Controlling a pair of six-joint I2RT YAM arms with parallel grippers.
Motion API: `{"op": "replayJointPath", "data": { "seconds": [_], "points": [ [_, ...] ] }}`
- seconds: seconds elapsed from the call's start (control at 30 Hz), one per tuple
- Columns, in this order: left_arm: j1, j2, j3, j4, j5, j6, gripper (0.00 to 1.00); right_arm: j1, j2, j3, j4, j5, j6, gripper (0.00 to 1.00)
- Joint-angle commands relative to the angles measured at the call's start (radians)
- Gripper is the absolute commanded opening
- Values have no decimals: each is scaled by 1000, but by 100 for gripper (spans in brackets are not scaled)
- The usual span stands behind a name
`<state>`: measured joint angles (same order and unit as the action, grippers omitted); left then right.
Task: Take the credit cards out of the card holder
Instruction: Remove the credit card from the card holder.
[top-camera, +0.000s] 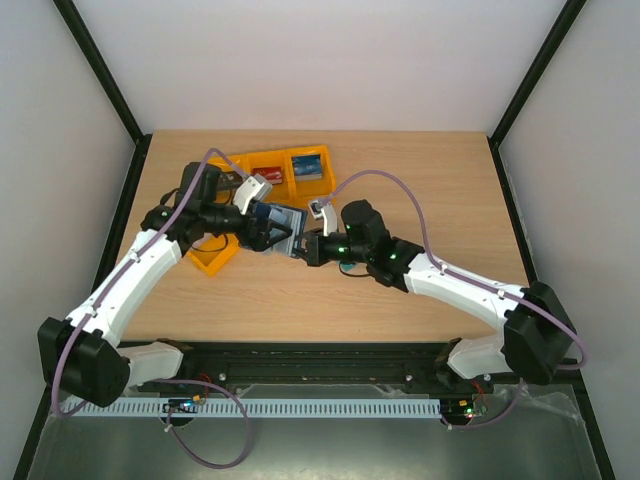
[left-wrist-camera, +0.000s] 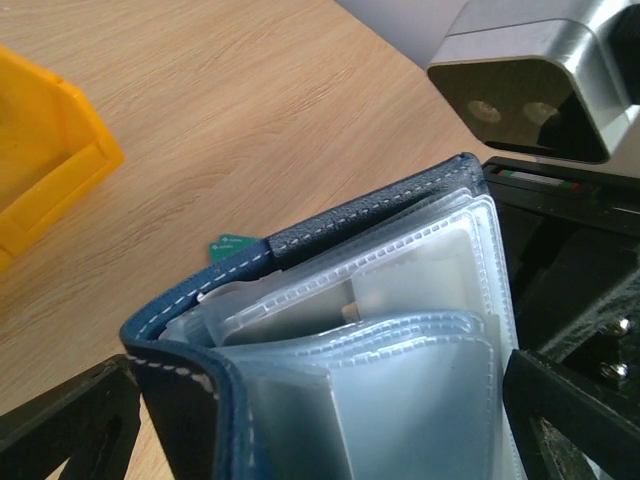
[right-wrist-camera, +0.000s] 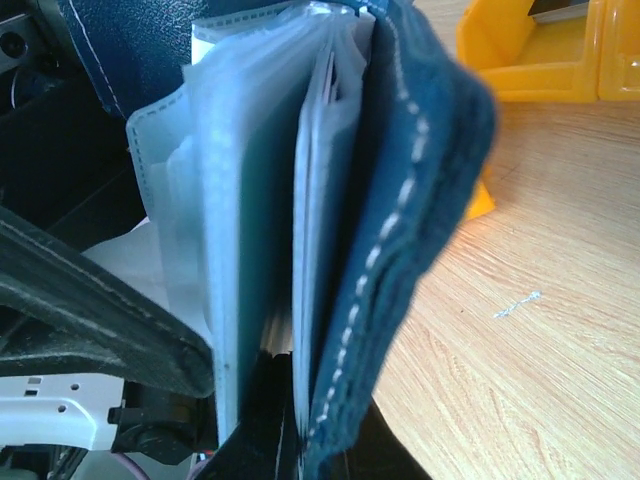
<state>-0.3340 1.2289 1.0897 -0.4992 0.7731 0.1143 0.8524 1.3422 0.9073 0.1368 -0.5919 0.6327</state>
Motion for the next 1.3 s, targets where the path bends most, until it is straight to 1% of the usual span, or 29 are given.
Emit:
{"op": "replayJointPath", "data": {
  "seconds": [0.0, 0.23, 0.3, 0.43, 0.63, 0.83, 1.07, 1.27],
  "points": [
    [-18, 23, 17, 23, -93, -13, 99, 11, 6, 42, 92, -48, 28, 2],
    [-60, 45, 10, 37, -317, -3, 99, 12, -2, 41, 79, -24, 28, 2],
    [-62, 50, 13, 40, -362, -3, 99, 12, -2, 42, 68, -10, 28, 2],
    [-78, 52, 16, 35, -399, 6, 99, 12, 6, 56, 25, 49, 29, 2],
    [-76, 51, 10, 28, -446, 27, 99, 11, -14, 44, 45, 31, 23, 2],
    [-27, 29, 4, 24, -408, 7, 99, 8, -52, 29, 29, 59, 8, 2],
    [-1, 14, 8, 17, -393, 3, 99, -1, -62, 19, 22, 74, 7, 2],
    [-19, 6, 49, -29, -235, 22, 99, -3, -34, 27, 13, 96, 22, 2]
  ]
}}
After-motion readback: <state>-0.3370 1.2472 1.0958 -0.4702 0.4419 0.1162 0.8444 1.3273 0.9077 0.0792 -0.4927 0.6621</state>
